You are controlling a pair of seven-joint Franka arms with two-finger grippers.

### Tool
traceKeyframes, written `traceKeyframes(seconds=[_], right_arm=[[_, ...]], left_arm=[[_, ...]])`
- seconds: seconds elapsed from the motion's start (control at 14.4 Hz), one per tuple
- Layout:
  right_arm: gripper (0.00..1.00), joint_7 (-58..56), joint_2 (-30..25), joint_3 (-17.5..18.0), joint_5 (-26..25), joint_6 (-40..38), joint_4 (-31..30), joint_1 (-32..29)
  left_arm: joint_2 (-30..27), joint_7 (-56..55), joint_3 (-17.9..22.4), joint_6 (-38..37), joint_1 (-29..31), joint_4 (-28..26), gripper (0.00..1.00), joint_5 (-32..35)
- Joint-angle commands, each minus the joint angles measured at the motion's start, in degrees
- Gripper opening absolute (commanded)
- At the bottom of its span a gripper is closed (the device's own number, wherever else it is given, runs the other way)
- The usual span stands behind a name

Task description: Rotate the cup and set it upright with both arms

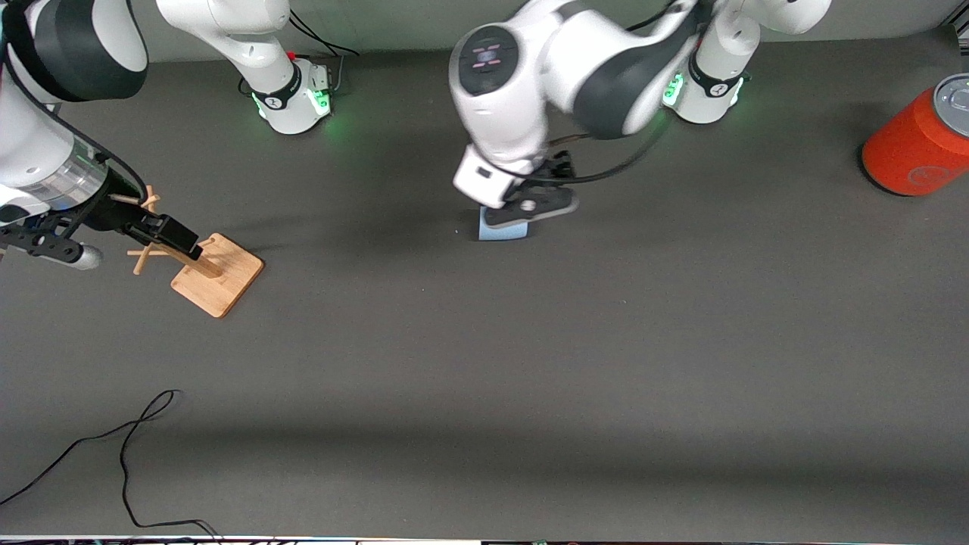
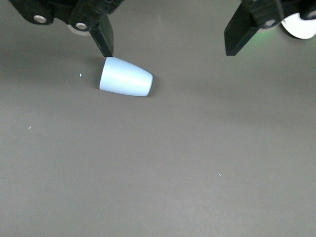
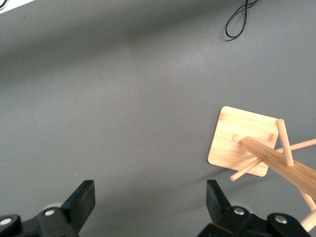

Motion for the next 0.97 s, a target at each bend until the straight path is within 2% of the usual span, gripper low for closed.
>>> traceKeyframes(seconds=[0.0, 0.35, 0.62, 0.76, 0.9], right_arm=[[1.0, -6.18, -1.81, -4.52, 1.44, 0.84, -2.01, 0.83], [1.0, -7.87, -1.72, -4.71, 1.53, -2.31, -0.53, 1.18], [1.0, -8.4, -1.46, -4.53, 1.01, -3.12, 0.53, 2.05], [1.0, -10.58, -0.32, -4.62, -0.05, -3.38, 3.68, 2.85], [1.0, -13.93, 1.78, -4.53, -0.05, -7.13, 6.85, 2.94]], left_arm=[[6.64, -4.86, 1.16, 1.76, -4.77, 4.33, 1.0, 2.99], [14.56, -10.14, 1.24, 4.06, -10.92, 4.59, 1.0, 7.91], [18.69, -12.35, 1.33, 4.14, -12.86, 4.42, 1.0, 10.99], [20.36, -12.43, 1.33, 4.15, -13.04, 4.51, 1.0, 12.14], [21.86, -14.79, 1.33, 4.15, -13.39, 4.42, 1.0, 14.32]])
